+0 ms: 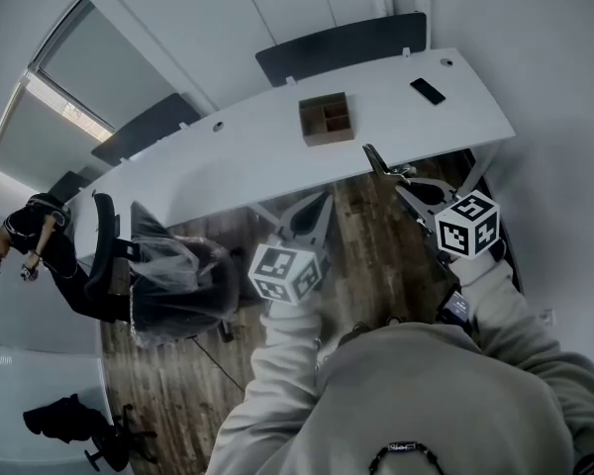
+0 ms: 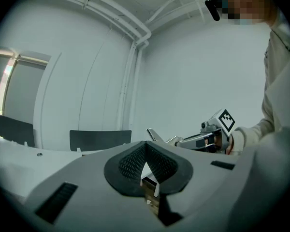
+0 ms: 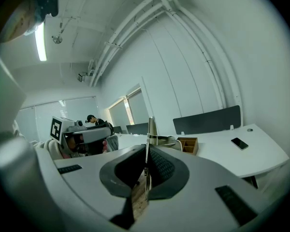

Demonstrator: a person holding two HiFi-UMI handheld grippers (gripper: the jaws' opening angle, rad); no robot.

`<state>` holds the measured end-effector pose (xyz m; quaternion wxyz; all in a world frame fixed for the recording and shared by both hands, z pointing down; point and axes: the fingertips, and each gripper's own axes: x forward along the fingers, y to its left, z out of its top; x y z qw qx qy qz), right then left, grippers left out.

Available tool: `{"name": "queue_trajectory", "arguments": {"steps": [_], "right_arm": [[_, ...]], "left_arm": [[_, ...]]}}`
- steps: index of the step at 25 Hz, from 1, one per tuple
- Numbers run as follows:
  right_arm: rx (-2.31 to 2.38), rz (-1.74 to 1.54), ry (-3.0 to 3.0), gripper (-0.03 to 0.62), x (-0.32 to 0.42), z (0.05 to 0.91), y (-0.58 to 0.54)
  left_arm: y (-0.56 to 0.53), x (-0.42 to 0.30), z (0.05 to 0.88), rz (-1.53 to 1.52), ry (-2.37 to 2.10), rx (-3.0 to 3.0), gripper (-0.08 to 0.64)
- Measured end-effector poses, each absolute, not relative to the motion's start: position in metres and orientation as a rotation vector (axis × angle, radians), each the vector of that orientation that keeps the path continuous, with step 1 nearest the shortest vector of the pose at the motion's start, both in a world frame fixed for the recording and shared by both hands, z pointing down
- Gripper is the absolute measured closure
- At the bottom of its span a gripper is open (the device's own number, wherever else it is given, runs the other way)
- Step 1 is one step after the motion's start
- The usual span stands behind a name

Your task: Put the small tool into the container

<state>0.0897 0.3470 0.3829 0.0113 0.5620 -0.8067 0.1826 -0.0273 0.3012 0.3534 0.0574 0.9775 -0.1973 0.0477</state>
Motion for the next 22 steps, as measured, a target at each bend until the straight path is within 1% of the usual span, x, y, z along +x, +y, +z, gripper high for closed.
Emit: {"name": "queue_trajectory", "arguments": {"steps": [2,7,11,17,22], "right_arm": [[1.755,0.584,-2.520,0.568,0.096,0.386,0.349],[1.763,0.489,-2.496,0.568,0.119,0.384,0.346],[1.785,0.522,-2.495,0.568,0.137,0.393,0.334],[1.780,0.467,-2.488,0.568,0.146,0.402,0.291],[1.815,0.452,-2.423,0.568,0.159,0.414,0.250]], "left_arm": [[0.301,-0.020,0.354,0.181,-0.594,2.997,0.560],[0.284,-0.007,0.360,0.212,-0.583,3.038,0.560],[0.264,0.004,0.366,0.211,-0.556,3.043,0.560],[0.210,0.022,0.377,0.141,-0.517,3.041,0.560],[0.171,0.037,0.396,0.150,-0.434,3.043,0.560]]}}
